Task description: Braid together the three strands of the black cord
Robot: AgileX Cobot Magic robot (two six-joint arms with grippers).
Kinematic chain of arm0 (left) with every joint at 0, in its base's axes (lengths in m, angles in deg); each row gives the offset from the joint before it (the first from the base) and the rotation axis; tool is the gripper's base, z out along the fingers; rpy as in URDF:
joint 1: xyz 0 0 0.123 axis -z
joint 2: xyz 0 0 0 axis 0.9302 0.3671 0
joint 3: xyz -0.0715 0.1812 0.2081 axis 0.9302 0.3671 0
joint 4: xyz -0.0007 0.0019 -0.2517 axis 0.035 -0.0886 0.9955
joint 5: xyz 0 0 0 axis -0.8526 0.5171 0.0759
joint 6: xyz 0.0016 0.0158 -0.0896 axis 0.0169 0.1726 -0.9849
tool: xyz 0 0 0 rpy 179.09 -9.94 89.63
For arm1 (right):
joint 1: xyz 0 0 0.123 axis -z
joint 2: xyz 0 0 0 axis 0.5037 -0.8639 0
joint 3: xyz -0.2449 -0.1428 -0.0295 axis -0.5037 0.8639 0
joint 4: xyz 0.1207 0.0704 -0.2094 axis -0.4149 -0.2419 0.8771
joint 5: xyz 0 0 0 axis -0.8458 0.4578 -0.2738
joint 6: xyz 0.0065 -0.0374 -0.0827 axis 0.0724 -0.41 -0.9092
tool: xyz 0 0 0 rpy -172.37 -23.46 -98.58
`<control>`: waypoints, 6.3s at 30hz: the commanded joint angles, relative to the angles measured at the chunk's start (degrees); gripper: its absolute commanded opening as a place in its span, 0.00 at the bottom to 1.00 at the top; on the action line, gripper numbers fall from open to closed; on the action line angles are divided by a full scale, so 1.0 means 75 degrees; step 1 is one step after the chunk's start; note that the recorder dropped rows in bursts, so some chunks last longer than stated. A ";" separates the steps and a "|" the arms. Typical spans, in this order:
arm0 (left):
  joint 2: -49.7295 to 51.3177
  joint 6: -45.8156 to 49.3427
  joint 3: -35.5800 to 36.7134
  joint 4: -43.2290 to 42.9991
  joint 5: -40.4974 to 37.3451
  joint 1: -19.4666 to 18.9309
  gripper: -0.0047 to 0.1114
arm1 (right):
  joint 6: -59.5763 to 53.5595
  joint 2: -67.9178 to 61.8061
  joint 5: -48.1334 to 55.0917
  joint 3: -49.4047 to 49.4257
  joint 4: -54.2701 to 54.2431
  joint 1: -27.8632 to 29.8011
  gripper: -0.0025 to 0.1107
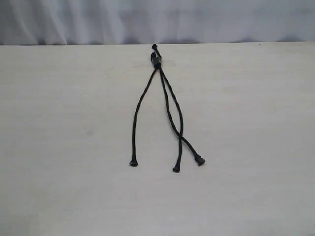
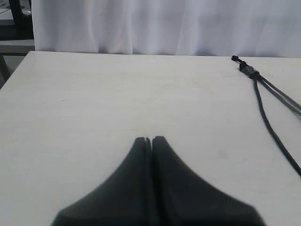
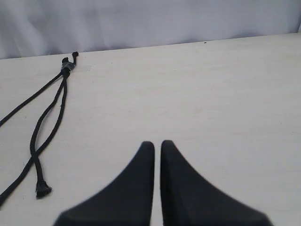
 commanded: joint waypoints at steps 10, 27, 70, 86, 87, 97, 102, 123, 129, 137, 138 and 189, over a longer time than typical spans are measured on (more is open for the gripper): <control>-0.0023 -0.0063 0.0022 -0.0002 0.0033 -0.0006 0.04 | -0.0029 0.0031 -0.0507 0.0025 -0.0037 0.0046 0.06; -0.0023 -0.0063 0.0022 -0.0002 0.0062 -0.0006 0.04 | -0.0029 0.0031 -0.4240 0.0025 -0.0037 0.0046 0.06; -0.0023 0.0271 0.0022 0.0048 0.6212 -0.0006 0.04 | -0.0893 -1.0176 0.1124 -0.5127 -0.2021 -0.1057 0.06; 0.1800 0.0047 -0.0781 0.1375 0.2309 -0.0006 0.04 | -0.2650 -1.3757 0.2416 -0.7851 -0.2806 -0.2393 0.42; 0.2929 0.0047 -0.1450 0.1341 0.1263 -0.0006 0.04 | -0.2650 -1.3994 0.2401 -0.8013 -0.2701 -0.2578 0.42; 0.9324 0.1219 -0.4443 0.1547 -0.1173 0.0158 0.04 | -0.2214 -1.4969 0.1785 -0.8147 -0.2179 -0.3092 0.27; 1.0699 0.1253 -0.4511 0.1699 -0.0102 0.1159 0.04 | -0.2137 -1.4755 0.2401 -0.8261 -0.2206 -0.3092 0.06; 1.2213 0.1253 -0.4905 0.2163 0.0521 0.2144 0.04 | -0.1776 -1.6466 0.1778 -1.0670 -0.5209 -0.5139 0.06; 1.2213 0.1253 -0.4905 0.2173 0.0566 0.2144 0.04 | -0.0011 -1.6777 0.2434 -1.0724 -0.3266 -0.5118 0.06; 1.2213 0.1269 -0.4905 0.2150 0.0858 0.2717 0.04 | 0.0465 -1.6191 0.2792 -1.0724 -0.2584 -0.5118 0.28; 1.2213 0.1269 -0.4905 0.2150 0.0965 0.2779 0.04 | 0.0465 -1.6073 0.2809 -1.0724 -0.2491 -0.5118 0.34; 1.1853 0.1269 -0.4905 0.2018 0.0967 0.2833 0.04 | 0.1647 -1.6141 0.3826 -1.0948 0.0246 -0.5100 0.06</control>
